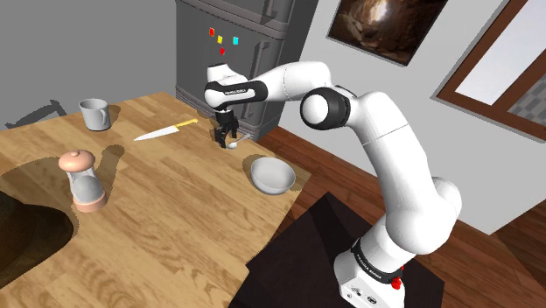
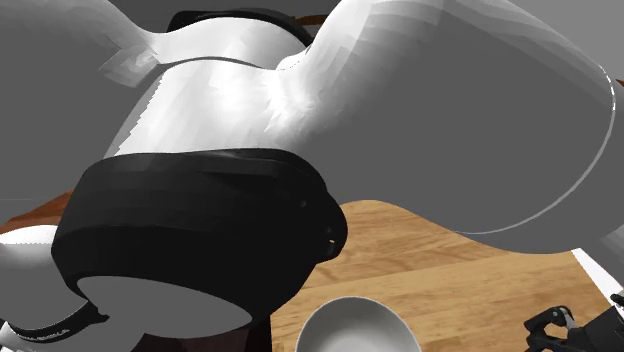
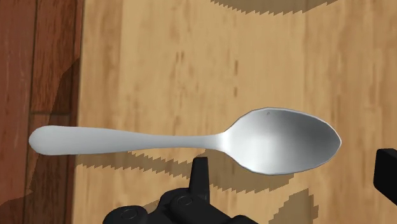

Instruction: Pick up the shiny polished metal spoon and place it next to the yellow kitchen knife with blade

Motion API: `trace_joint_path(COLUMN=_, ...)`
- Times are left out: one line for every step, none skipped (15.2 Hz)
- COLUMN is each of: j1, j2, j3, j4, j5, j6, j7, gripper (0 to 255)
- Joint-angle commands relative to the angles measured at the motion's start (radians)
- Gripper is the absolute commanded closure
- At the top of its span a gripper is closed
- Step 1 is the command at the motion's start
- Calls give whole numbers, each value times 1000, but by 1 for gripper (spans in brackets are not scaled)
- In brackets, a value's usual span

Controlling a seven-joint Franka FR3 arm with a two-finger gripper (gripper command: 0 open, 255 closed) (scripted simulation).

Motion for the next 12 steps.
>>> trace_joint_path(j1=0, j2=0, j3=0, j4=0, j5=0, j6=0, j7=0, gripper=0)
trace_joint_path(j1=5, j2=-3, j3=2, j4=28, j5=3, j6=-31, j7=-4, gripper=0)
trace_joint_path(j1=11, j2=-3, j3=3, j4=60, j5=6, j6=-63, j7=-8, gripper=0)
trace_joint_path(j1=17, j2=-1, j3=3, j4=98, j5=8, j6=-97, j7=-13, gripper=0)
trace_joint_path(j1=22, j2=3, j3=4, j4=131, j5=10, j6=-126, j7=-17, gripper=0)
trace_joint_path(j1=22, j2=3, j3=4, j4=131, j5=10, j6=-126, j7=-17, gripper=0)
trace_joint_path(j1=22, j2=3, j3=4, j4=131, j5=10, j6=-126, j7=-17, gripper=0)
trace_joint_path(j1=22, j2=3, j3=4, j4=131, j5=10, j6=-126, j7=-17, gripper=0)
trace_joint_path(j1=22, j2=3, j3=4, j4=131, j5=10, j6=-126, j7=-17, gripper=0)
trace_joint_path(j1=22, j2=3, j3=4, j4=131, j5=10, j6=-126, j7=-17, gripper=0)
trace_joint_path(j1=22, j2=3, j3=4, j4=131, j5=10, j6=-126, j7=-17, gripper=0)
trace_joint_path(j1=22, j2=3, j3=4, j4=131, j5=10, j6=-126, j7=-17, gripper=0)
